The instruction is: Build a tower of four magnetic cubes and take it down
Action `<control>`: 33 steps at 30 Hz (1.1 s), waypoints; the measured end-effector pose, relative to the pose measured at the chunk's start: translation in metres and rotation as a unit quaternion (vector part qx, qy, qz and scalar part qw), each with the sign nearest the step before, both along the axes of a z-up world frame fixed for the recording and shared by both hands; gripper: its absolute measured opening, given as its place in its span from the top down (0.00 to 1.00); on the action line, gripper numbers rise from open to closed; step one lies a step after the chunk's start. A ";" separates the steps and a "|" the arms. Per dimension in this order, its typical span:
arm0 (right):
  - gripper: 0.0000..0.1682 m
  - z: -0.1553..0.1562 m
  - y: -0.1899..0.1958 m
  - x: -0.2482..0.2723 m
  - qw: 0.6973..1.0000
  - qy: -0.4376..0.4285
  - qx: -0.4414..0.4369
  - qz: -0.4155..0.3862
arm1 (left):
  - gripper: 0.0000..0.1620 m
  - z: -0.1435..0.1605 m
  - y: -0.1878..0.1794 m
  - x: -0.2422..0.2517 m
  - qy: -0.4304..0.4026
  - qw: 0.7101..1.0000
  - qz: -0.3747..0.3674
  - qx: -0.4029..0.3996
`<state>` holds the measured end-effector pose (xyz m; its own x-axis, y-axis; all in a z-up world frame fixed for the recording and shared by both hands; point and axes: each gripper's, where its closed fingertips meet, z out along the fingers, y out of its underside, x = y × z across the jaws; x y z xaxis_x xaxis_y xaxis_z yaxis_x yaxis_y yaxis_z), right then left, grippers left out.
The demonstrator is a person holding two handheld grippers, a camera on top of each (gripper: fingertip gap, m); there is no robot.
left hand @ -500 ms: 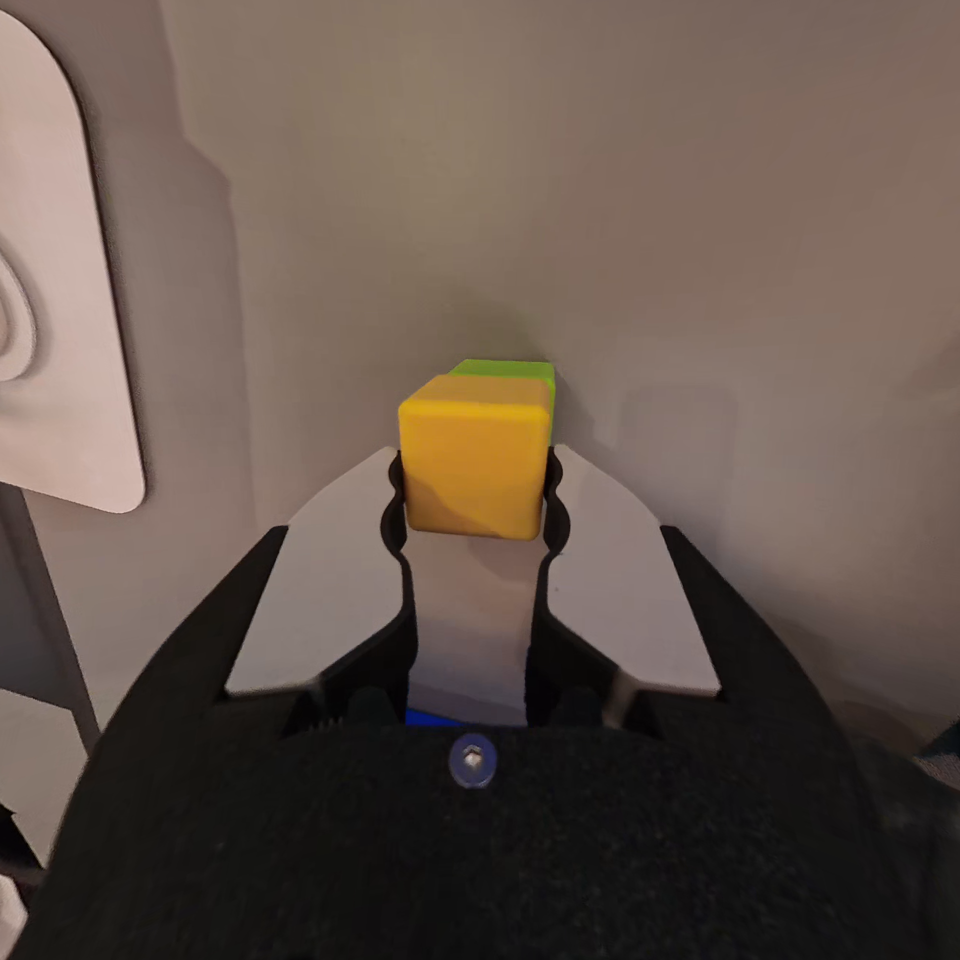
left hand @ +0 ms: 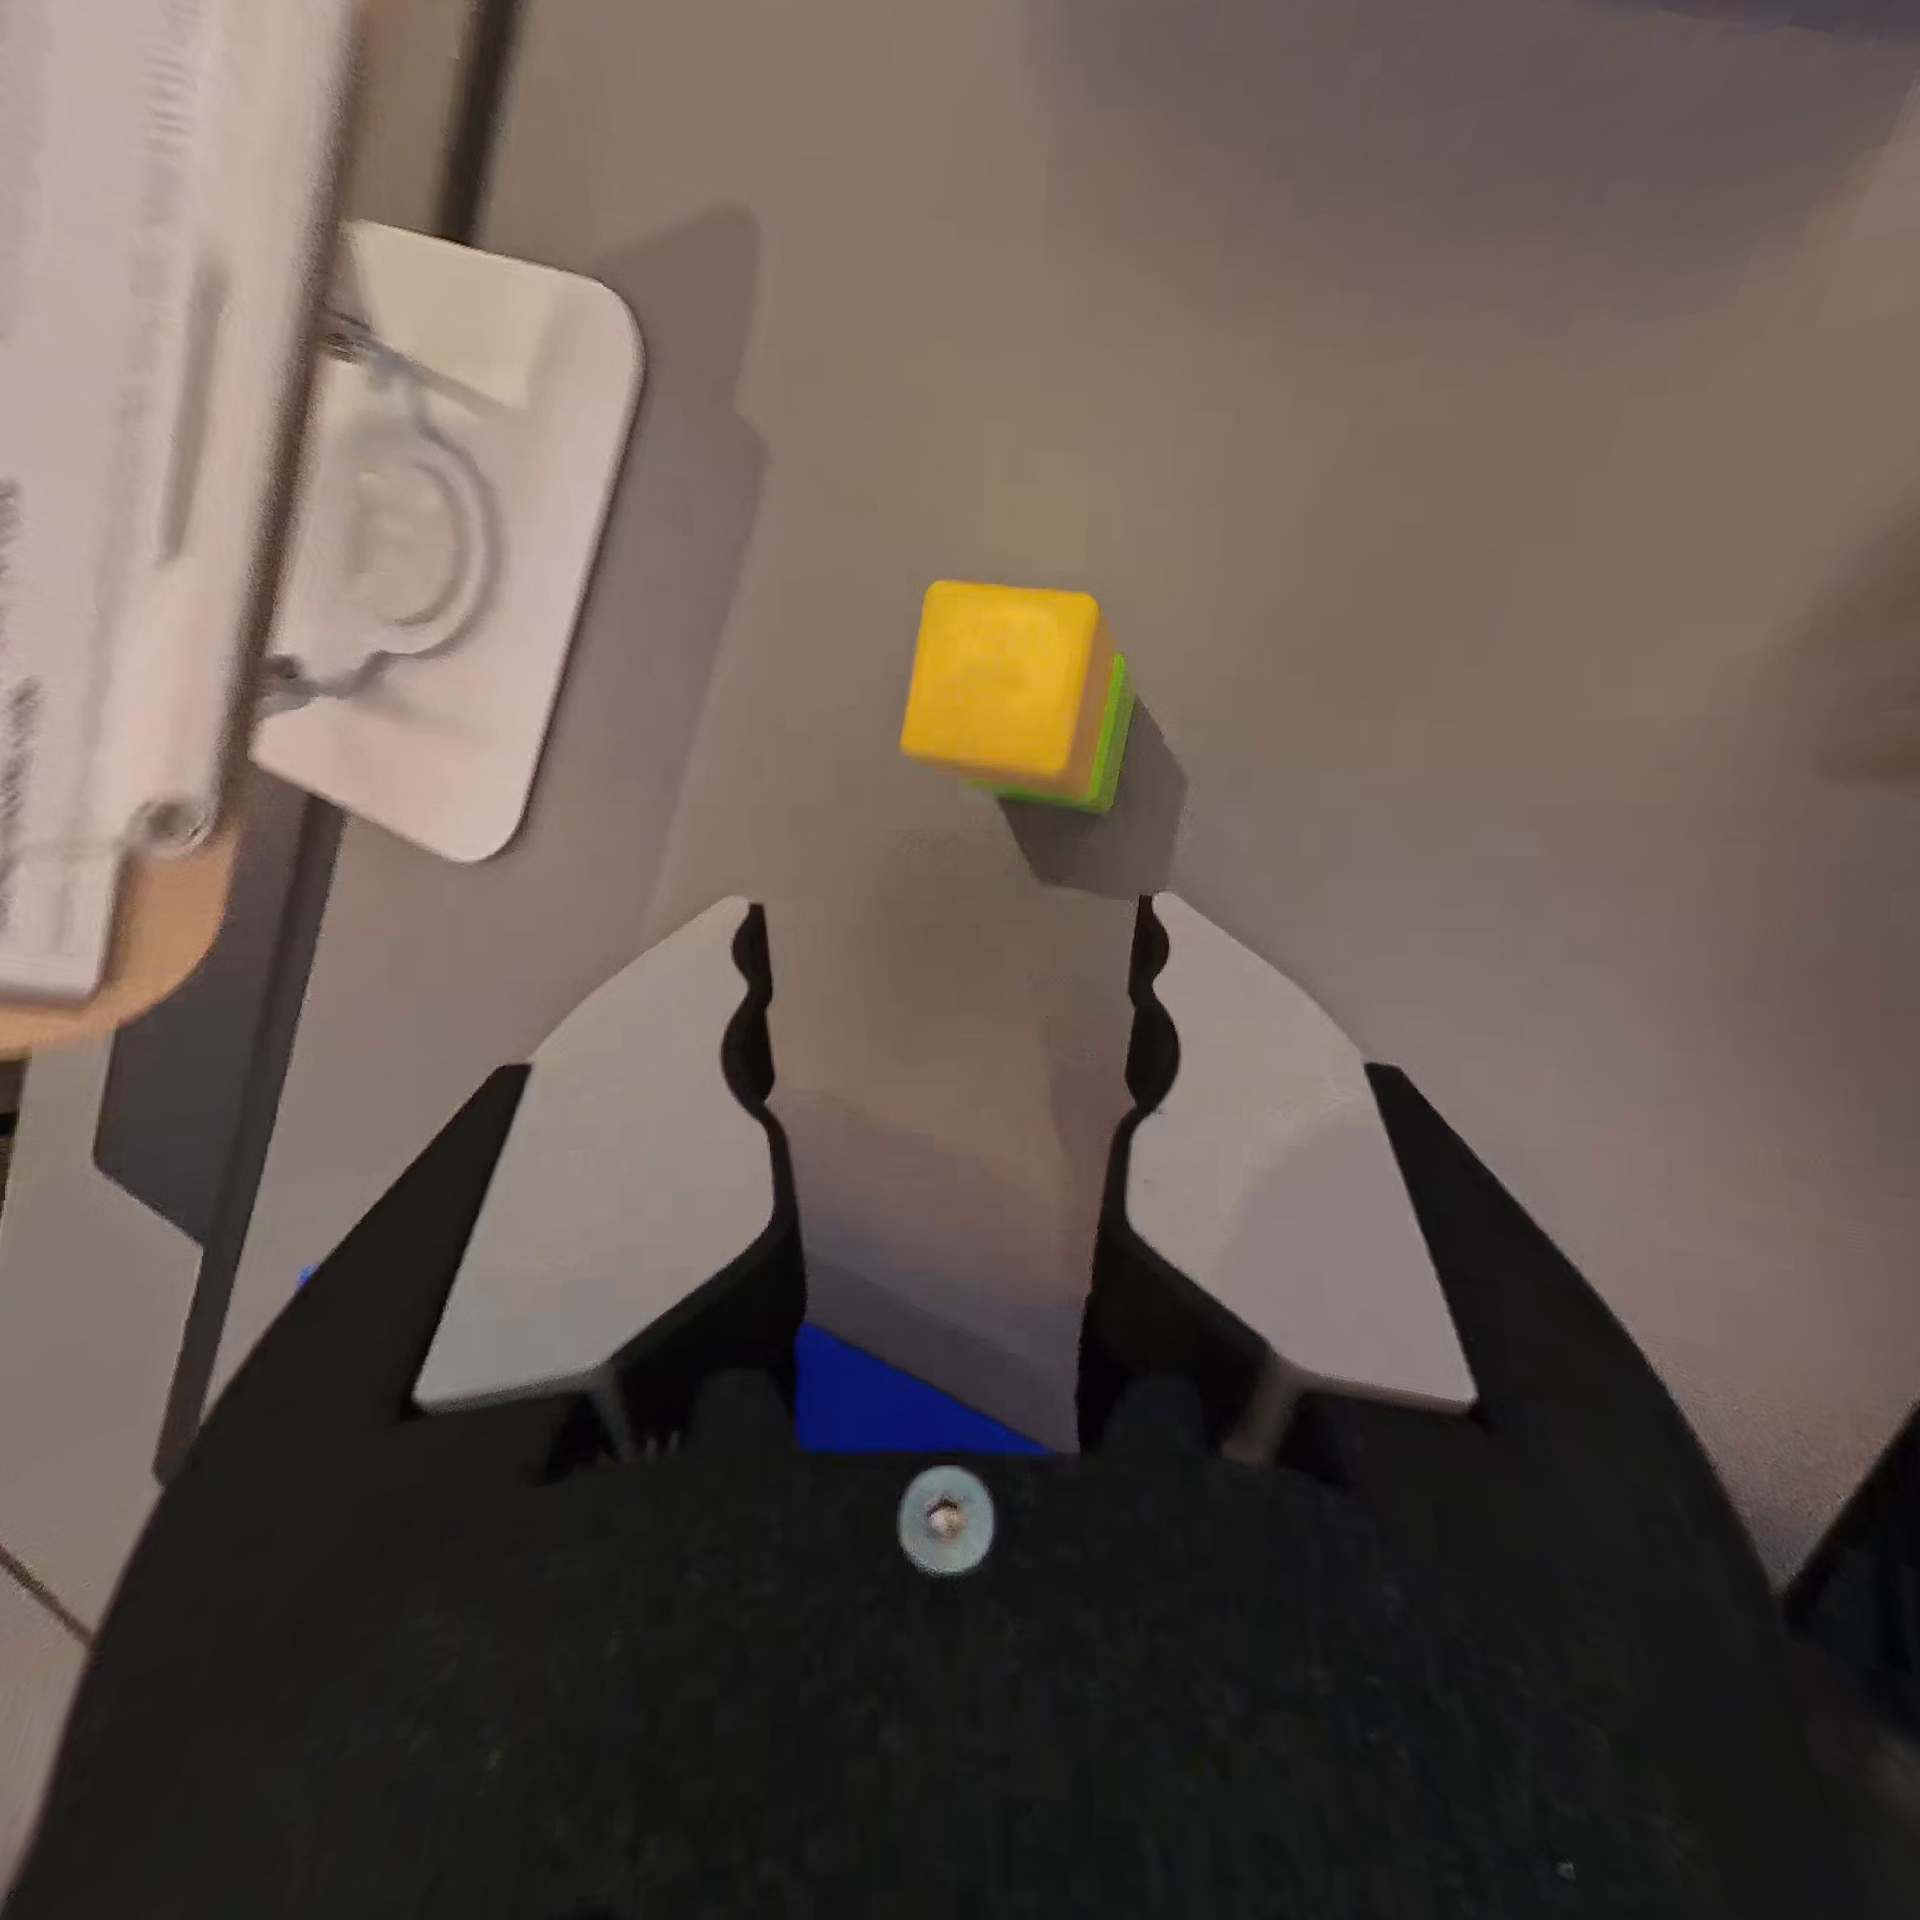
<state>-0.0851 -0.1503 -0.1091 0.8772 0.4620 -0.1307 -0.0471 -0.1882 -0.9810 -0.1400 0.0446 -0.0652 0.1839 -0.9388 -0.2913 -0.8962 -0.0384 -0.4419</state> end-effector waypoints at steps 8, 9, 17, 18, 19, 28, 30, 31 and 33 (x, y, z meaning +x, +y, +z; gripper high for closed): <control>0.88 -0.002 0.000 -0.004 1.000 -0.003 -0.003 0.004 | 0.59 0.063 -0.066 -0.143 -0.304 0.935 0.165 0.082; 0.88 -0.002 0.000 -0.005 1.000 -0.005 -0.004 0.004 | 0.59 0.052 -0.079 -0.164 -0.299 0.933 0.183 0.081; 0.88 -0.005 0.001 -0.010 1.000 -0.016 -0.004 0.007 | 0.59 -0.031 -0.157 -0.252 -0.288 0.914 0.284 0.022; 0.88 -0.006 0.001 -0.010 1.000 -0.016 -0.005 0.009 | 0.58 -0.038 -0.159 -0.258 -0.273 0.918 0.288 0.014; 0.88 -0.006 0.001 -0.011 1.000 -0.016 -0.005 0.010 | 0.58 -0.043 -0.156 -0.264 -0.251 0.922 0.293 0.018; 0.88 -0.005 0.000 -0.009 1.000 -0.019 -0.003 0.007 | 0.57 -0.045 -0.050 -0.311 0.003 0.951 0.305 0.059; 0.88 -0.004 0.001 -0.007 1.000 -0.017 -0.003 0.005 | 0.56 -0.054 -0.029 -0.313 0.043 0.957 0.284 0.047; 0.88 -0.004 0.001 -0.006 1.000 -0.016 -0.002 0.004 | 0.56 -0.060 -0.021 -0.318 0.072 0.957 0.279 0.046; 0.88 -0.003 0.001 -0.004 1.000 -0.014 -0.002 0.003 | 0.56 -0.074 -0.012 -0.326 0.117 0.955 0.270 0.028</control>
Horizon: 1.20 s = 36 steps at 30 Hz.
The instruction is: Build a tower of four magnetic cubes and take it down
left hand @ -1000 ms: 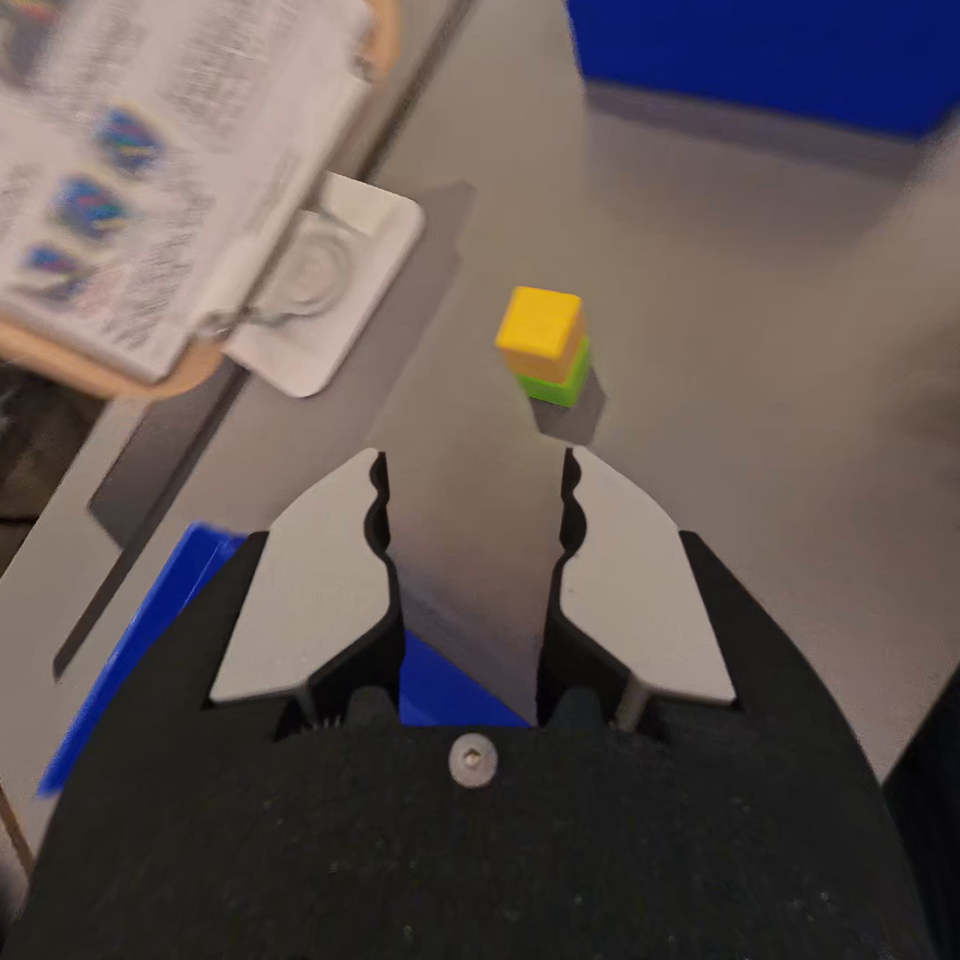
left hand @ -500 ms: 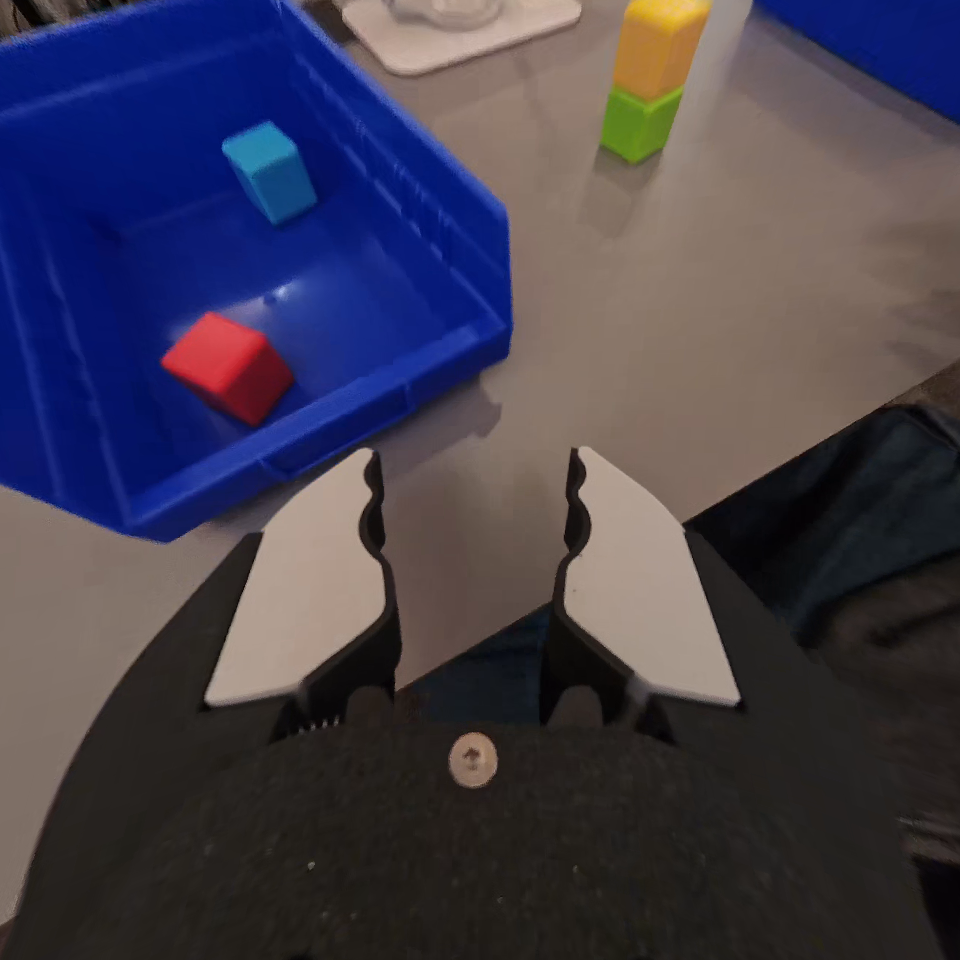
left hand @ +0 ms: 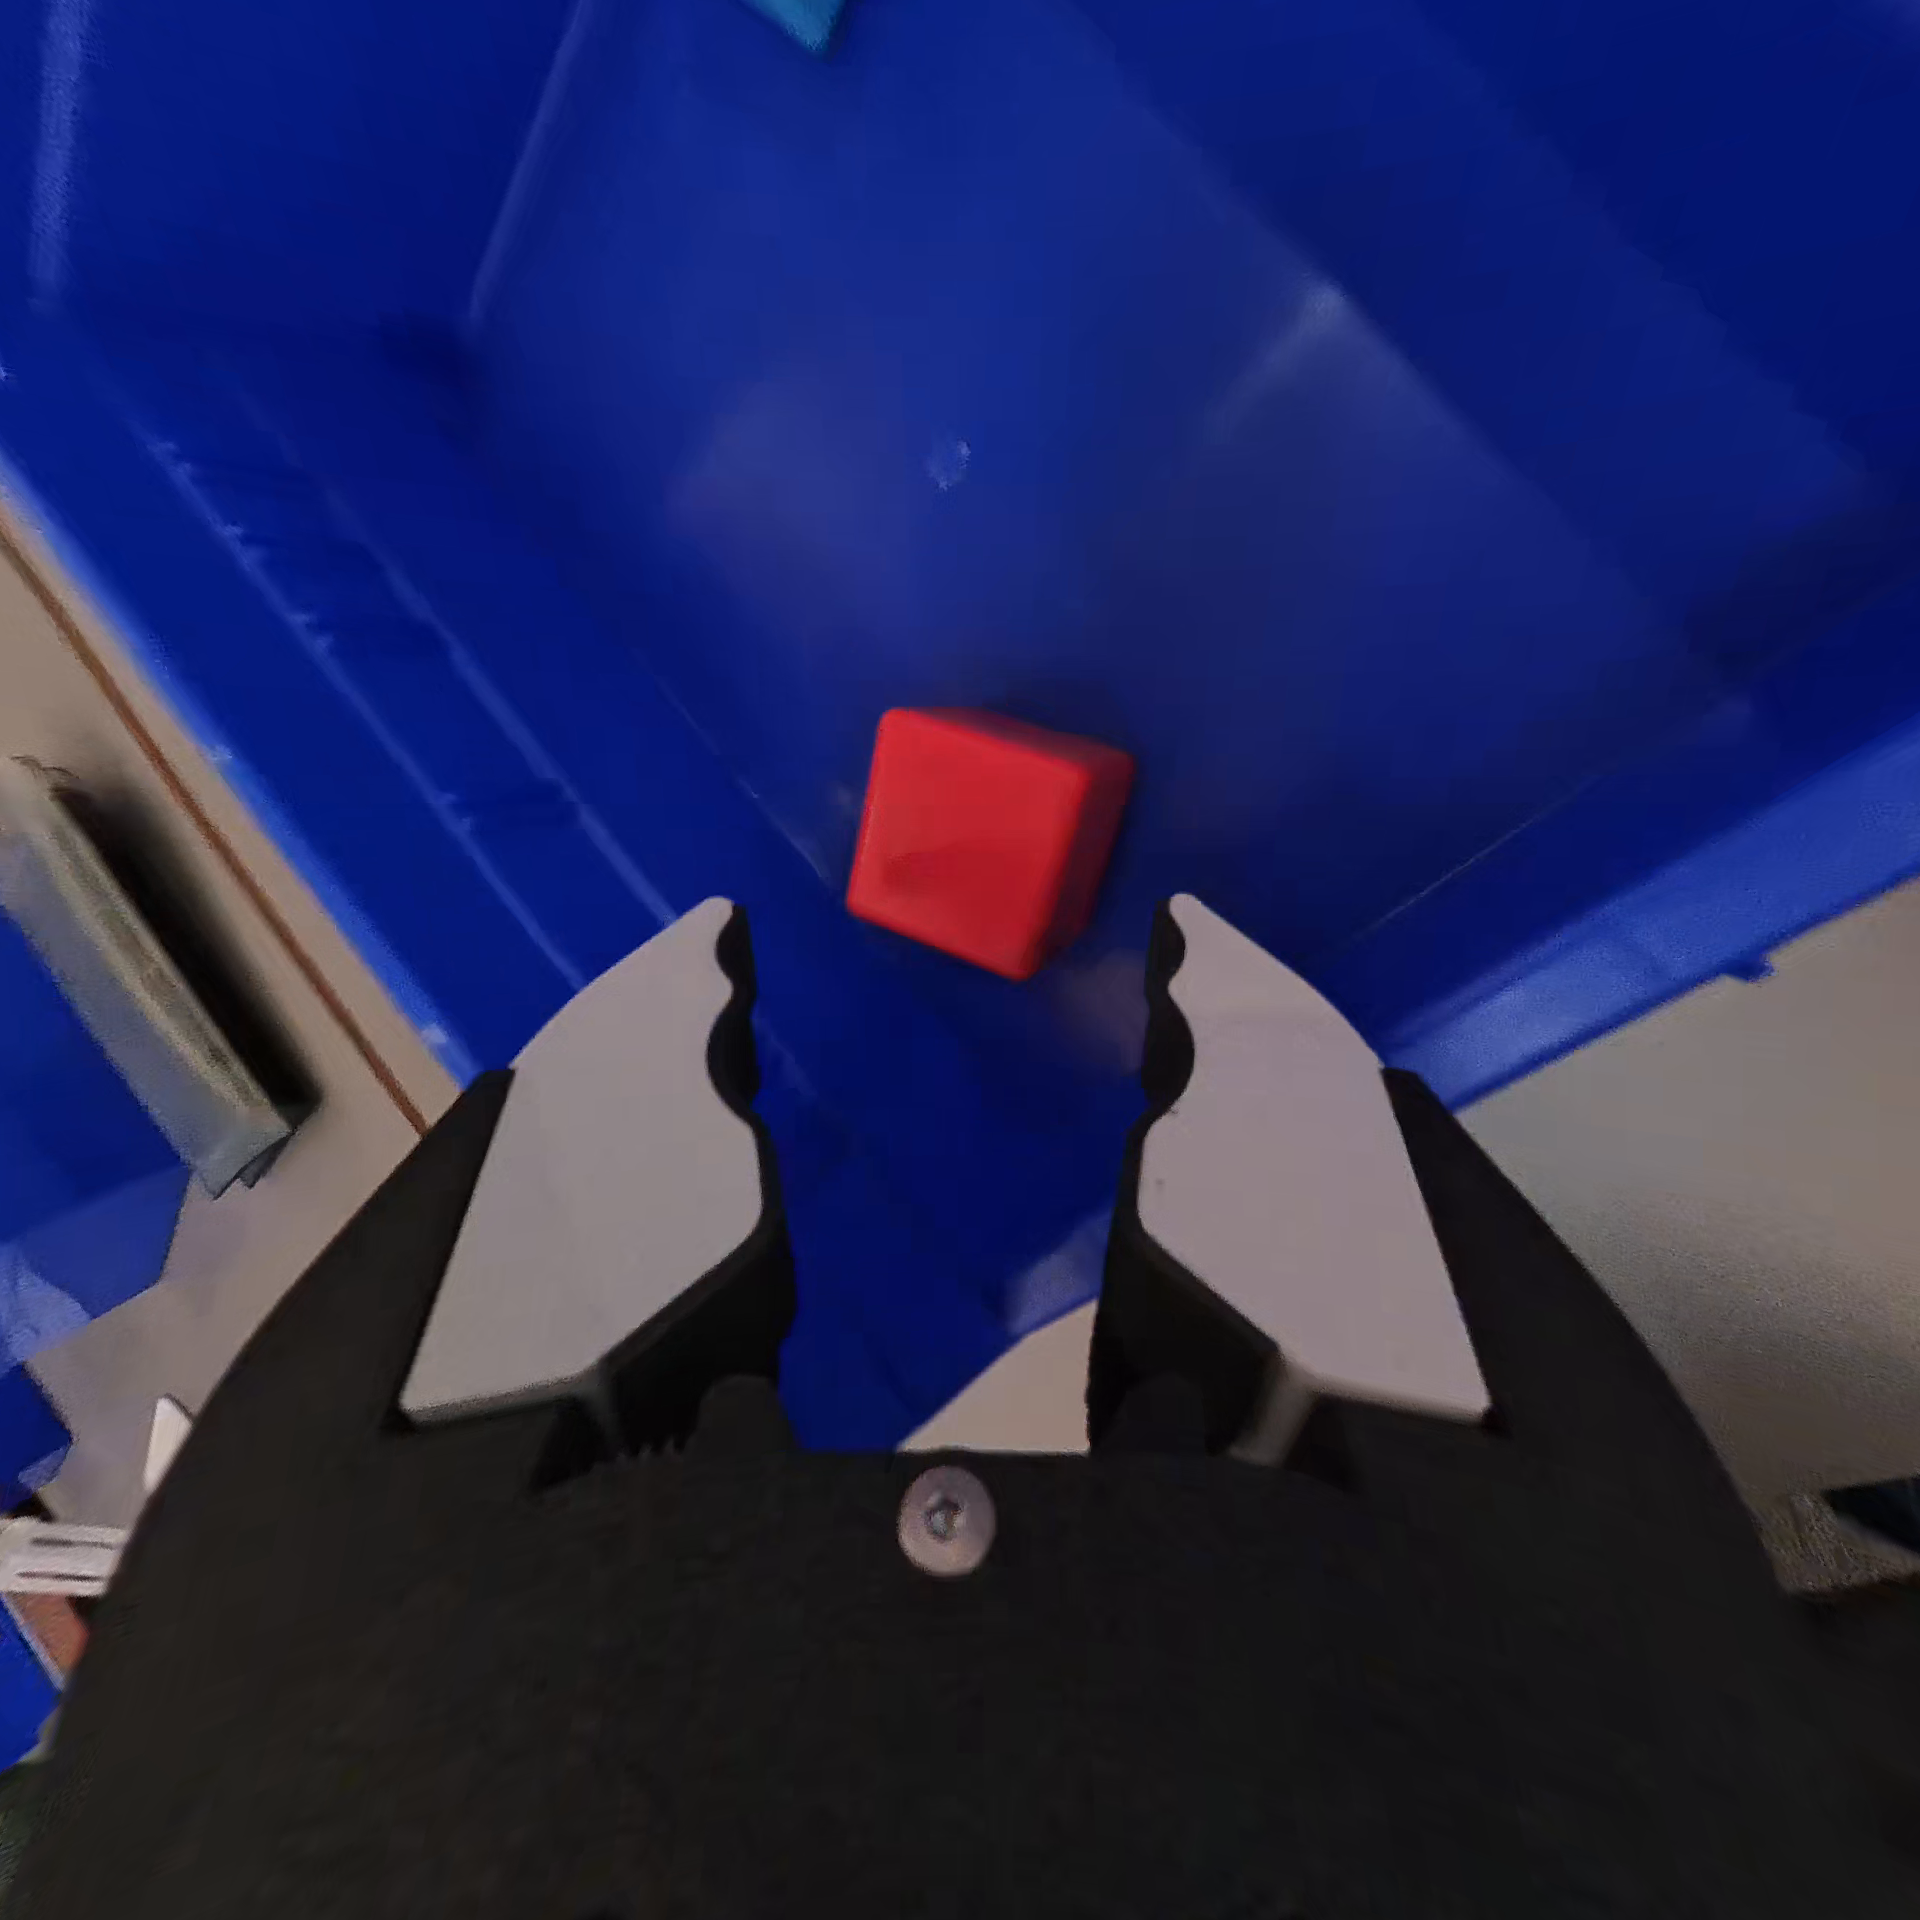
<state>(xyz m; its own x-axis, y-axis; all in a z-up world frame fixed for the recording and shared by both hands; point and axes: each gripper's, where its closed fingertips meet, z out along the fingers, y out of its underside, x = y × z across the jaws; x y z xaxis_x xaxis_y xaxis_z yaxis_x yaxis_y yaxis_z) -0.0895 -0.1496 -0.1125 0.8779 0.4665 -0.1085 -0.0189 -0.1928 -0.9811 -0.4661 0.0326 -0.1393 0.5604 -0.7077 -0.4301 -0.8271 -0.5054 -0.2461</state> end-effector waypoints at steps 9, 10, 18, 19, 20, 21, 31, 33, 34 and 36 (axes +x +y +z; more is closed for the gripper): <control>0.88 -0.002 0.000 -0.002 1.000 0.001 -0.005 0.006 | 0.61 -0.031 0.004 -0.003 0.043 0.986 0.001 -0.160; 0.88 -0.002 0.000 -0.003 1.000 0.000 -0.005 0.007 | 0.63 -0.033 0.005 -0.003 0.057 0.985 -0.002 -0.161; 0.88 -0.001 0.001 -0.001 1.000 -0.006 0.000 -0.001 | 0.68 0.010 0.036 0.027 -0.008 1.000 -0.018 -0.008; 0.88 -0.001 0.001 0.000 1.000 -0.005 0.000 -0.002 | 0.68 0.032 0.041 0.039 -0.042 0.998 -0.020 0.043; 0.88 0.000 0.001 0.000 1.000 -0.004 0.001 -0.003 | 0.68 0.056 0.043 0.054 -0.084 0.992 -0.027 0.087; 0.88 0.000 0.001 0.000 1.000 -0.003 0.001 -0.002 | 0.68 0.080 0.041 0.075 -0.133 0.983 -0.043 0.122; 0.88 0.000 -0.001 -0.002 1.000 -0.012 0.005 0.001 | 0.68 0.133 0.006 0.301 -0.317 0.918 -0.211 0.110; 0.88 0.000 -0.001 -0.001 1.000 -0.009 0.004 0.001 | 0.68 0.125 0.016 0.336 -0.359 0.901 -0.220 0.106; 0.88 0.001 -0.001 -0.001 1.000 -0.008 0.004 0.001 | 0.68 0.122 0.019 0.352 -0.398 0.886 -0.221 0.093; 0.88 0.001 -0.002 0.000 1.000 -0.007 0.005 0.001 | 0.68 0.113 0.025 0.375 -0.466 0.855 -0.218 0.067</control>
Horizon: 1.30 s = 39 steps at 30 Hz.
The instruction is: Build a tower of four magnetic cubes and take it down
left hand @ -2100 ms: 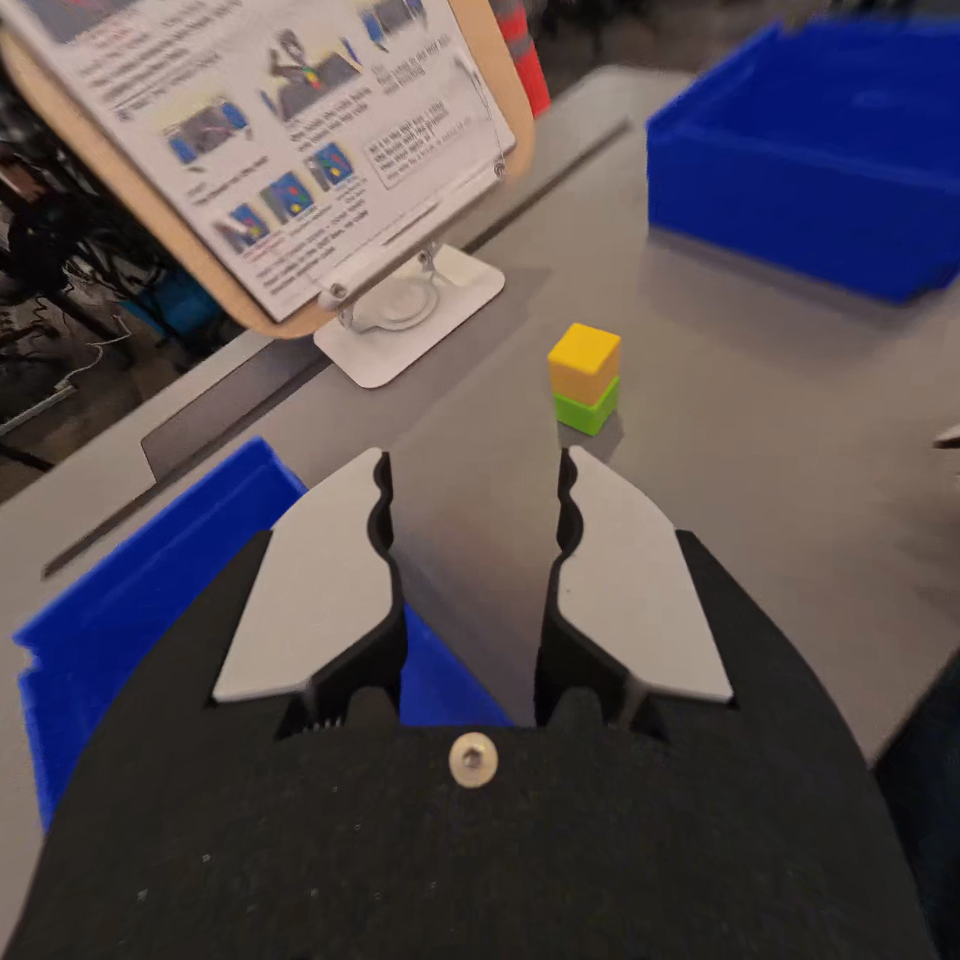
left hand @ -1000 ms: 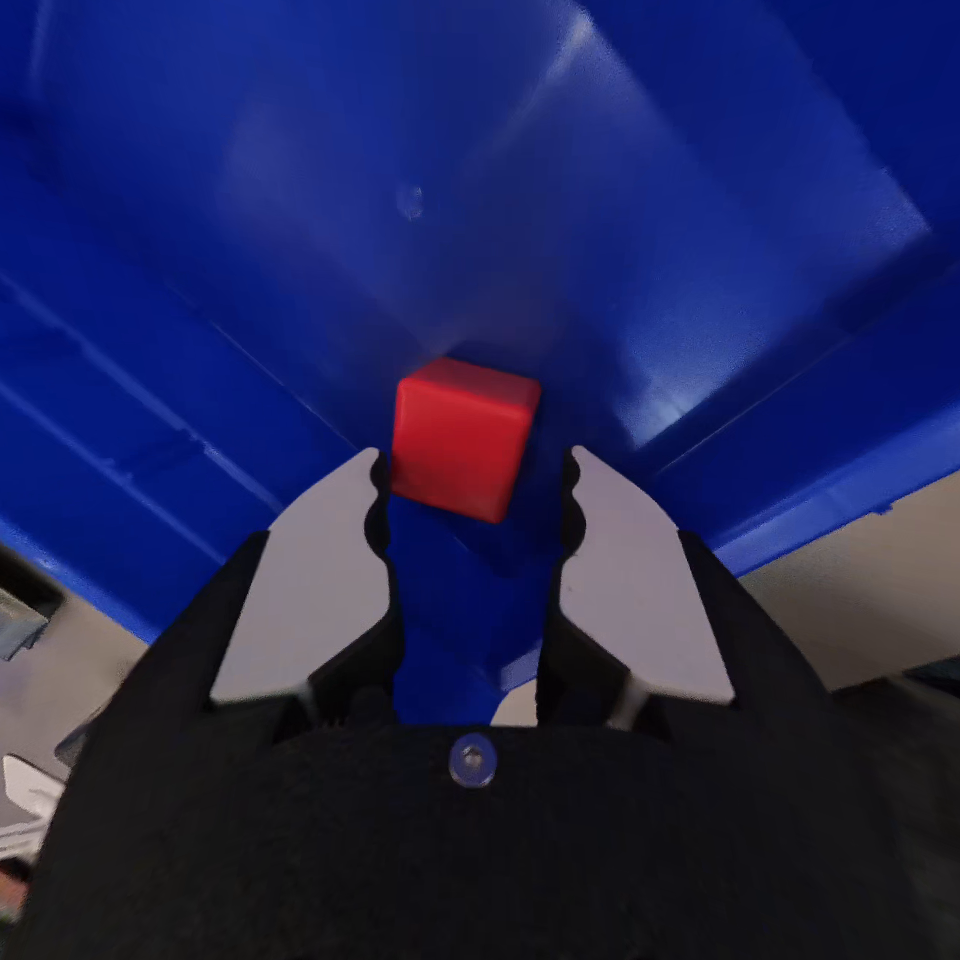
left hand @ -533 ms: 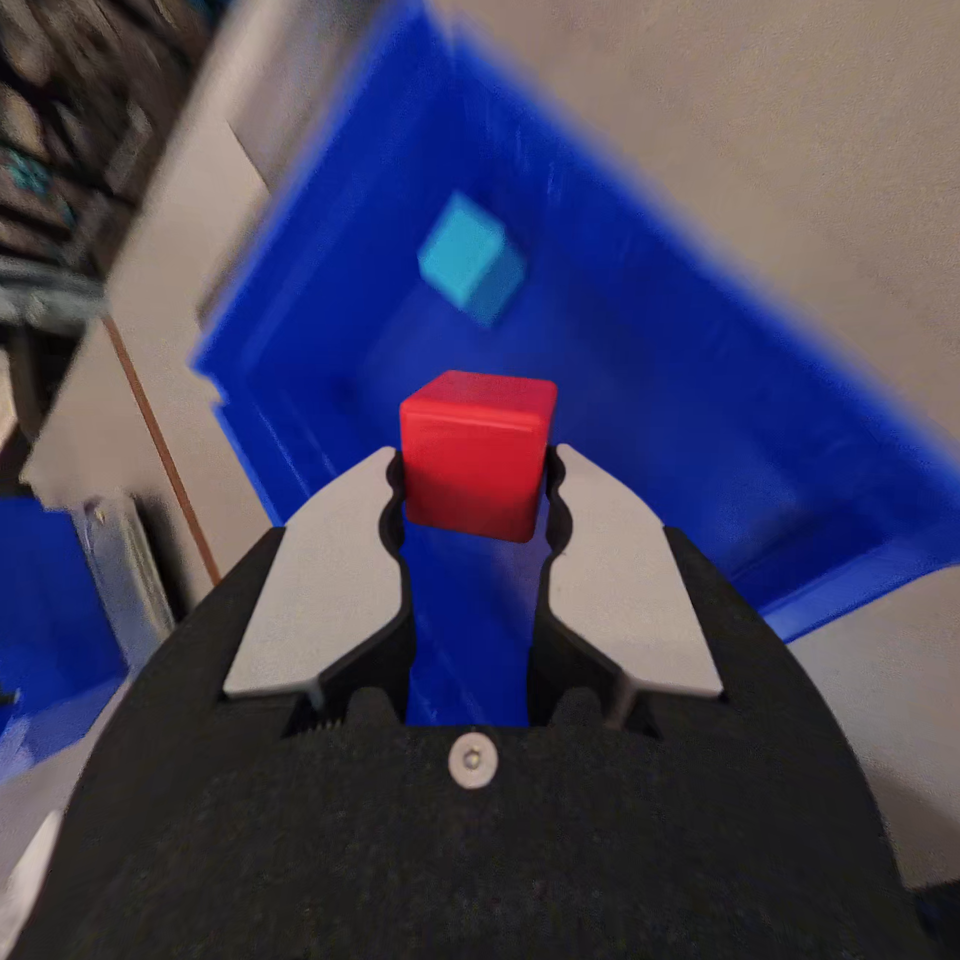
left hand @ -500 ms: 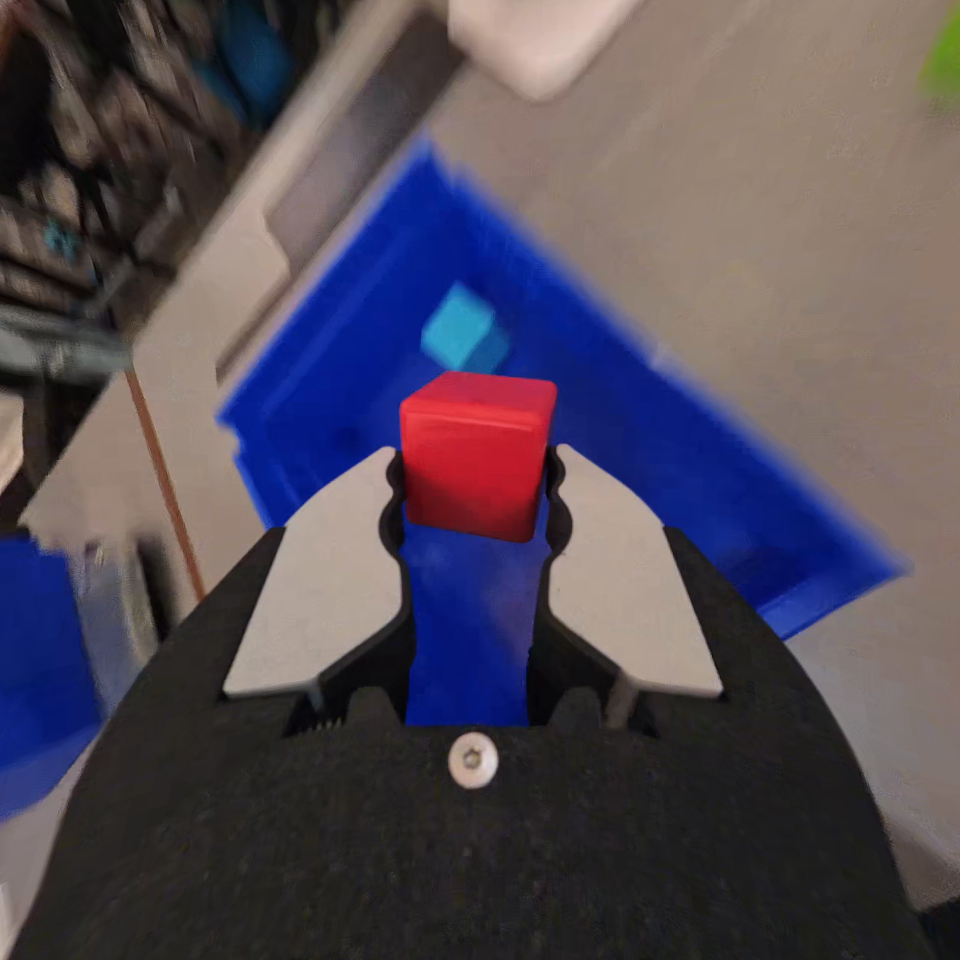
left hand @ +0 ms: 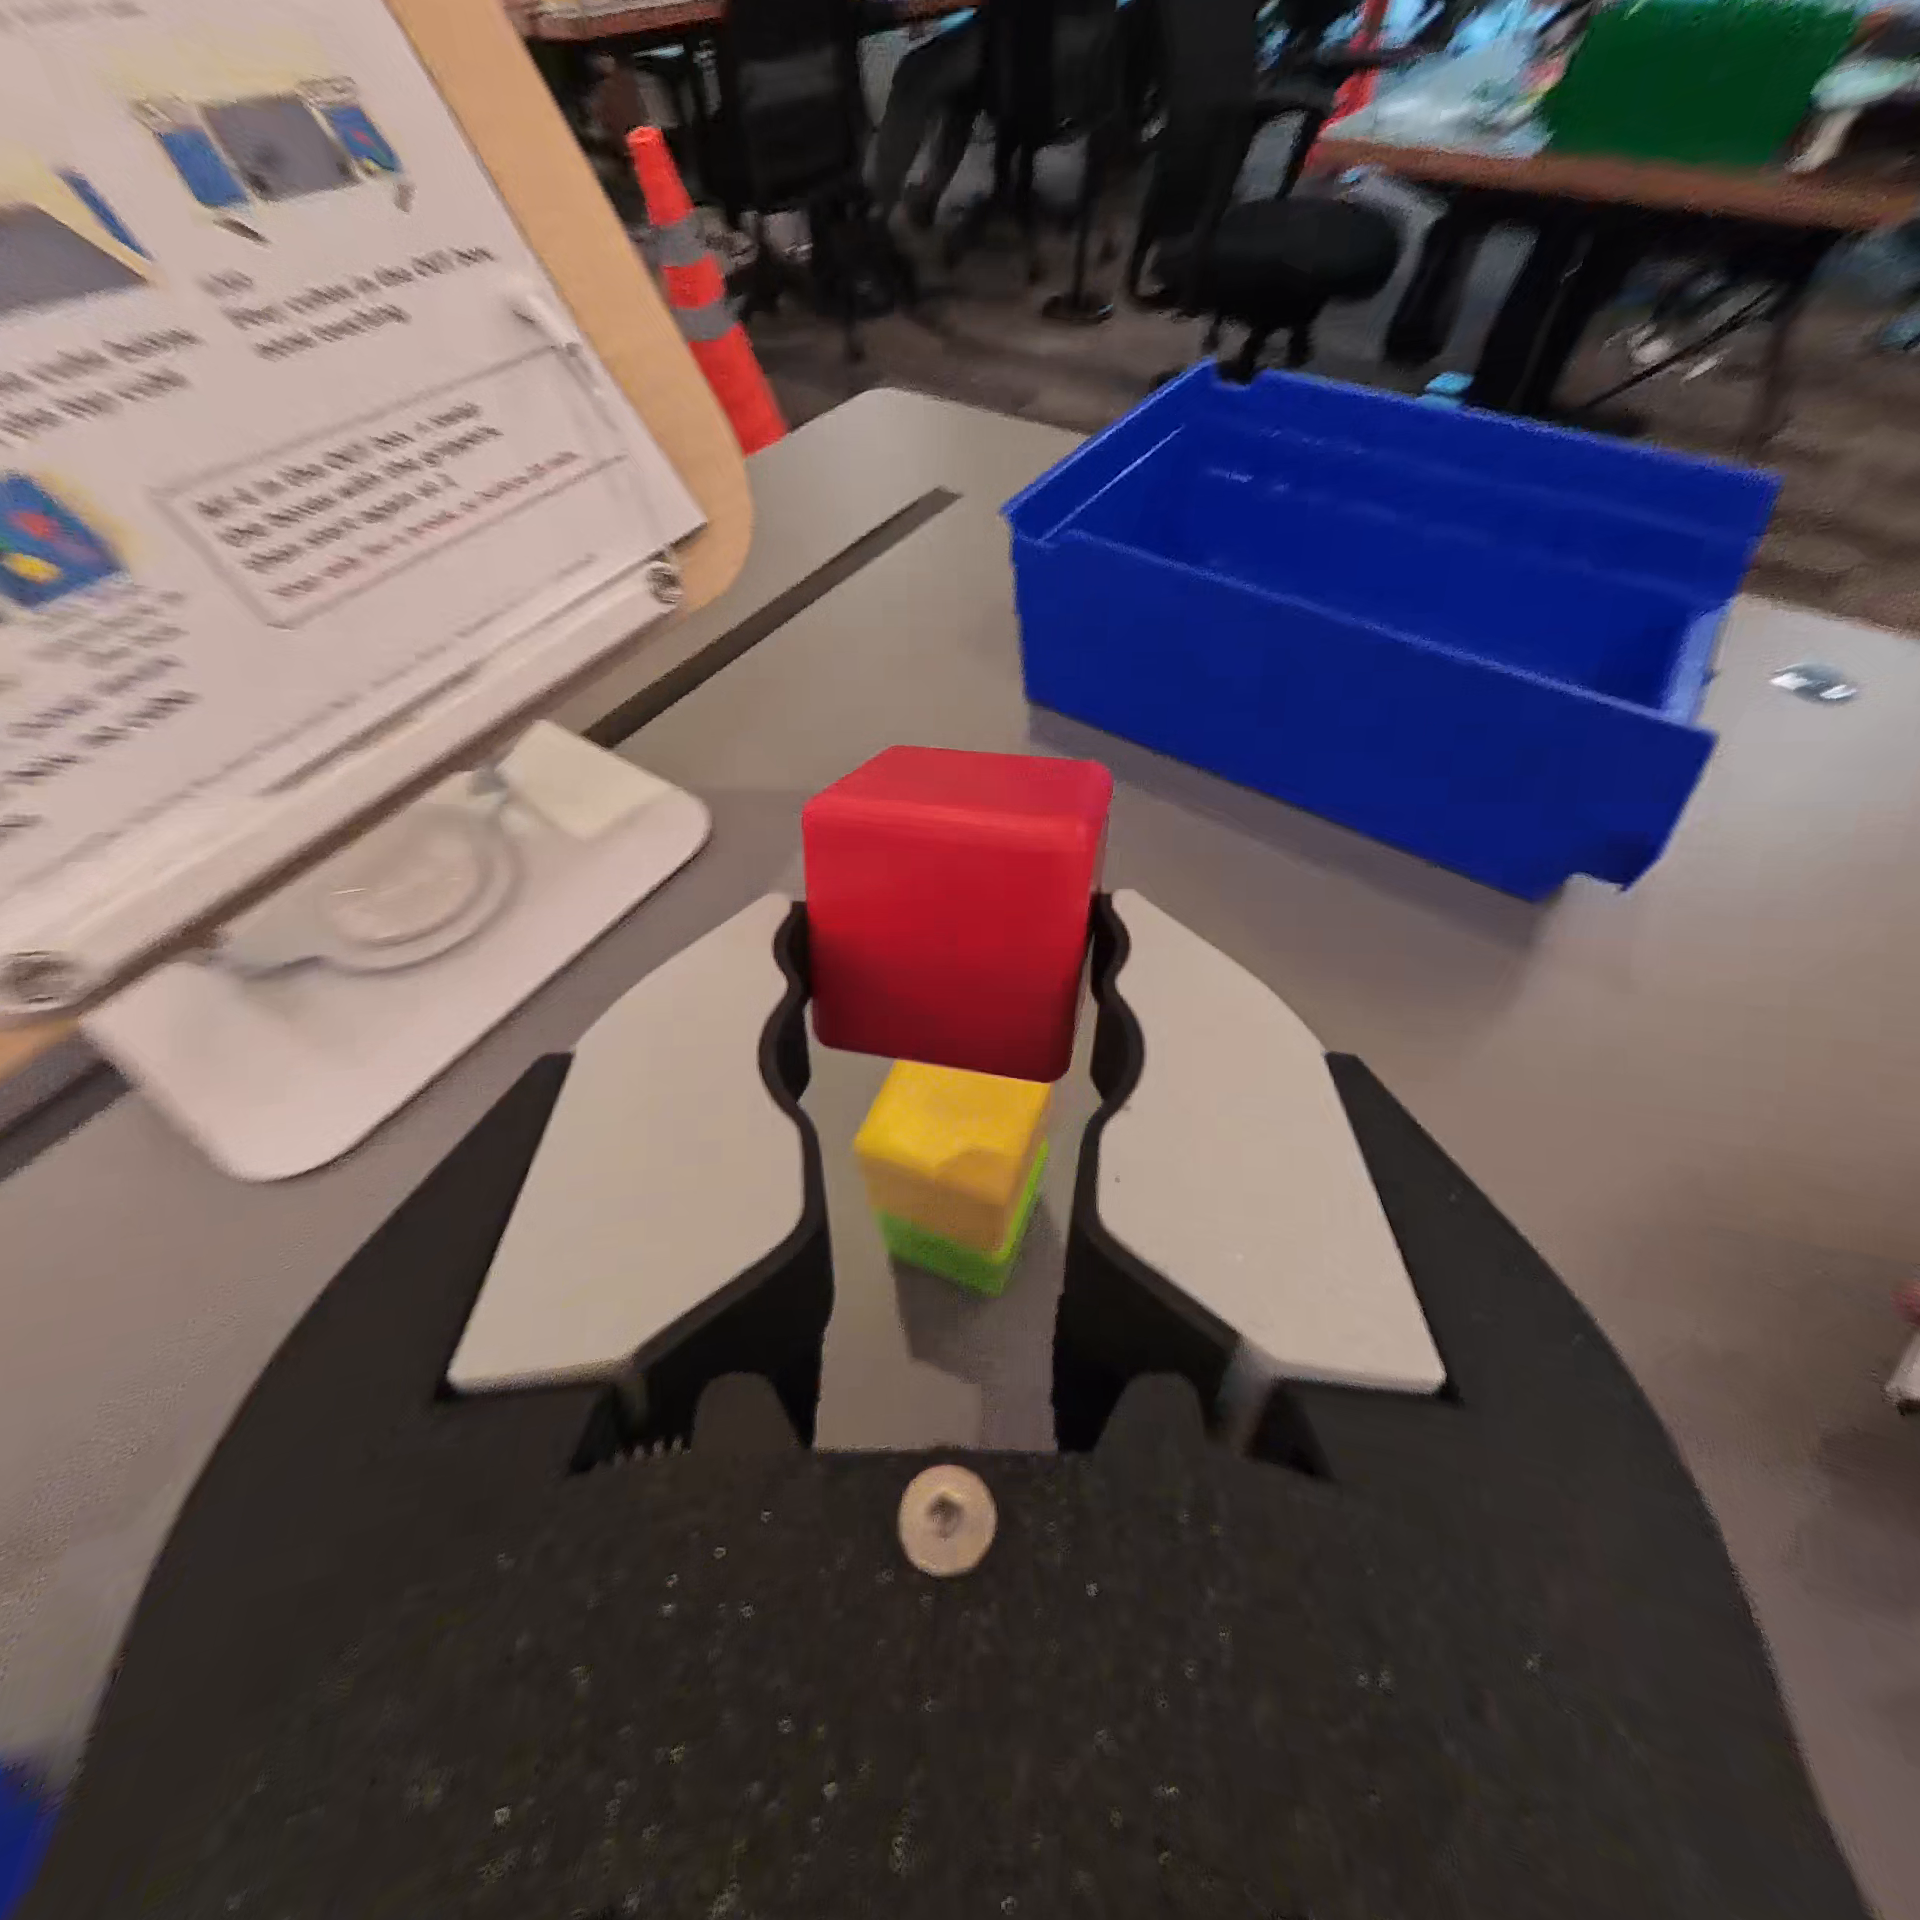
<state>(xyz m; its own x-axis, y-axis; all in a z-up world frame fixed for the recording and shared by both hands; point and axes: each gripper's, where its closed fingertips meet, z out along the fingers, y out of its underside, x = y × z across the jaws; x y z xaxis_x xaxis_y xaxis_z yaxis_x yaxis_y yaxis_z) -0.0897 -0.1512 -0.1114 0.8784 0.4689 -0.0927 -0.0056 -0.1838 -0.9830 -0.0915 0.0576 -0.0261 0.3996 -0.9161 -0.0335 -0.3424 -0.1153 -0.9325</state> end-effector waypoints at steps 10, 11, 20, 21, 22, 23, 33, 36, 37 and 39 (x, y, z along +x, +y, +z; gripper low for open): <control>0.88 0.001 -0.001 0.000 1.000 0.008 -0.001 0.003 | 0.69 -0.049 0.008 0.006 -0.131 0.989 -0.042 -0.045; 0.88 0.001 -0.001 0.000 1.000 0.007 -0.001 0.004 | 0.69 -0.050 0.009 0.005 -0.140 0.988 -0.044 -0.039; 0.88 0.000 0.000 -0.001 1.000 0.003 -0.001 0.003 | 0.66 -0.066 0.009 0.005 -0.111 0.991 -0.062 -0.029; 0.88 0.000 0.000 -0.001 1.000 0.003 -0.002 0.003 | 0.58 -0.063 0.008 0.003 -0.111 0.992 -0.057 -0.030; 0.88 0.000 0.000 -0.001 1.000 0.002 -0.002 0.004 | 0.53 -0.058 0.006 0.000 -0.108 0.992 -0.049 -0.033; 0.88 0.000 -0.001 -0.002 1.000 0.002 -0.001 0.003 | 0.50 -0.052 0.003 -0.006 -0.105 0.993 -0.039 -0.035; 0.88 -0.003 -0.001 -0.005 1.000 0.000 -0.007 0.010 | 0.56 0.057 -0.076 -0.135 -0.119 0.984 0.129 0.006; 0.88 0.000 -0.002 -0.007 1.000 0.004 -0.002 0.011 | 0.48 0.040 -0.093 -0.189 -0.069 0.977 0.204 0.005; 0.88 -0.001 -0.002 -0.007 1.000 0.003 -0.004 0.012 | 0.49 0.030 -0.100 -0.205 -0.049 0.974 0.223 0.015; 0.88 -0.001 -0.003 -0.007 1.000 0.003 -0.002 0.011 | 0.52 0.004 -0.114 -0.234 -0.014 0.968 0.249 0.013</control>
